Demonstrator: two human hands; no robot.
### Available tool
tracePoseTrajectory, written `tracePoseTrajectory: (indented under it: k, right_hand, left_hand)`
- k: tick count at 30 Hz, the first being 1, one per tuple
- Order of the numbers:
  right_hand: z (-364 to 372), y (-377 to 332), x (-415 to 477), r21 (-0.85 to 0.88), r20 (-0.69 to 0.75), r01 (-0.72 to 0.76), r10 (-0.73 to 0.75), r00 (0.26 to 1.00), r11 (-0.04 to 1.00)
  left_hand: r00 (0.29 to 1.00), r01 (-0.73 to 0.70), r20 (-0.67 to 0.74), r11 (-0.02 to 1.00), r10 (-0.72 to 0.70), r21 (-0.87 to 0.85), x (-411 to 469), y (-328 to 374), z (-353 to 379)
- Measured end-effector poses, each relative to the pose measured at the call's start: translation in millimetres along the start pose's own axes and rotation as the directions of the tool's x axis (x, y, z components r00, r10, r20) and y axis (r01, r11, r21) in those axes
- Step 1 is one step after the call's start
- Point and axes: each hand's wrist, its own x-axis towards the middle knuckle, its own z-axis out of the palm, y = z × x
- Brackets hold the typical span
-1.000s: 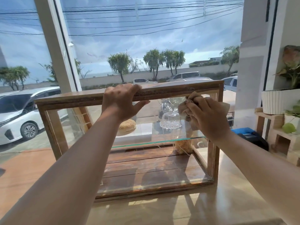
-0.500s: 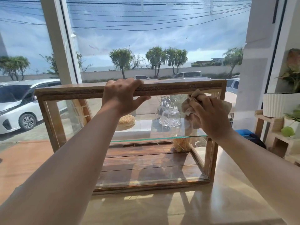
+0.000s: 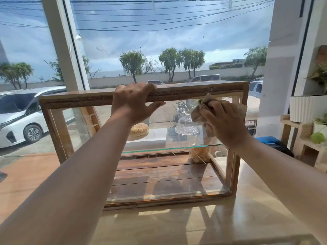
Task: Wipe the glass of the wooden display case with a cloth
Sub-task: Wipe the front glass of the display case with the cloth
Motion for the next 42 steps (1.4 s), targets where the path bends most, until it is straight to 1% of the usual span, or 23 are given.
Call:
tracePoseTrajectory:
  k: [2, 4, 6, 9, 11, 15, 19, 21, 23, 25, 26, 31, 32, 34, 36, 38, 42]
  right_hand:
    - [0.0, 5.6, -18.3, -0.024, 0.014, -0.026, 0.027, 1.000, 0.999]
    - [1.2, 0.7, -38.2, -0.029, 0.041, 0.011, -0.010, 0.999, 1.000]
    - [3.3, -10.6, -44.4, -0.014, 0.063, 0.126, -0.125, 0.990, 0.992]
    - [7.4, -22.3, -20.2, 0.017, 0.033, 0.315, -0.315, 0.948, 0.949]
    - [7.7, -21.6, 3.5, 0.002, -0.010, 0.367, -0.367, 0.930, 0.930]
    - [7.8, 1.3, 20.7, -0.050, -0.075, 0.311, -0.314, 0.946, 0.949]
    - [6.1, 19.7, -8.6, -0.059, -0.033, 0.237, -0.239, 0.970, 0.970]
    - [6.6, 15.9, -23.4, -0.068, -0.009, 0.284, -0.285, 0.958, 0.956]
    - [7.7, 4.6, -25.0, -0.054, 0.028, 0.384, -0.383, 0.923, 0.922]
    - [7.8, -7.9, -9.9, -0.039, 0.060, 0.455, -0.453, 0.890, 0.890]
    - [7.7, -12.4, 1.4, -0.048, 0.058, 0.466, -0.463, 0.884, 0.883]
    - [5.8, 0.1, 39.0, -0.099, -0.047, 0.423, -0.429, 0.902, 0.900]
    - [4.6, 6.6, 36.1, -0.097, -0.067, 0.414, -0.421, 0.905, 0.905]
    - [3.8, 19.0, 19.7, -0.097, -0.087, 0.345, -0.354, 0.931, 0.933]
    - [4.3, 25.6, -3.8, -0.110, -0.054, 0.286, -0.293, 0.955, 0.952]
    - [5.1, 20.7, -23.0, -0.095, -0.008, 0.304, -0.306, 0.952, 0.948]
    - [7.3, -23.4, -16.7, -0.011, 0.001, 0.445, -0.445, 0.896, 0.896]
  left_hand:
    - [1.000, 0.000, -0.006, 1.000, 0.000, 0.002, -0.1, -0.4, 0.7]
    - [1.000, -0.002, -0.015, 1.000, 0.002, 0.002, -0.5, -1.2, 1.6]
    - [1.000, -0.004, -0.019, 1.000, 0.004, -0.001, -0.7, -0.9, 2.1]
    - [1.000, -0.008, -0.012, 1.000, 0.008, 0.006, -0.4, -0.4, 1.5]
    - [1.000, -0.011, -0.011, 1.000, 0.012, 0.013, -0.6, -1.2, 1.1]
    - [1.000, -0.011, -0.019, 1.000, 0.011, 0.012, 0.0, -1.5, 1.4]
    - [1.000, -0.002, -0.010, 1.000, 0.002, 0.016, -0.7, -0.1, 2.0]
    - [1.000, 0.003, -0.004, 1.000, -0.003, 0.016, -1.2, -0.1, 2.1]
    - [1.000, 0.009, 0.003, 1.000, -0.009, 0.010, -0.9, 0.4, 1.7]
    - [1.000, 0.010, 0.010, 1.000, -0.010, 0.008, -0.9, 1.1, 0.4]
    - [1.000, 0.011, 0.013, 1.000, -0.011, 0.008, -0.9, 1.2, 0.0]
    - [1.000, 0.013, 0.016, 1.000, -0.013, -0.003, -0.6, 1.1, 0.1]
    - [1.000, 0.012, 0.014, 1.000, -0.012, -0.005, -0.4, 1.2, 0.2]
    - [1.000, 0.010, 0.008, 1.000, -0.010, -0.003, -0.5, 1.2, 0.3]
    - [1.000, 0.011, 0.006, 1.000, -0.011, -0.002, -0.7, 1.2, 0.2]
    - [1.000, 0.007, 0.006, 1.000, -0.007, 0.000, -1.0, 1.4, -0.1]
    - [1.000, 0.006, 0.023, 1.000, -0.006, 0.013, 0.1, 1.3, -0.6]
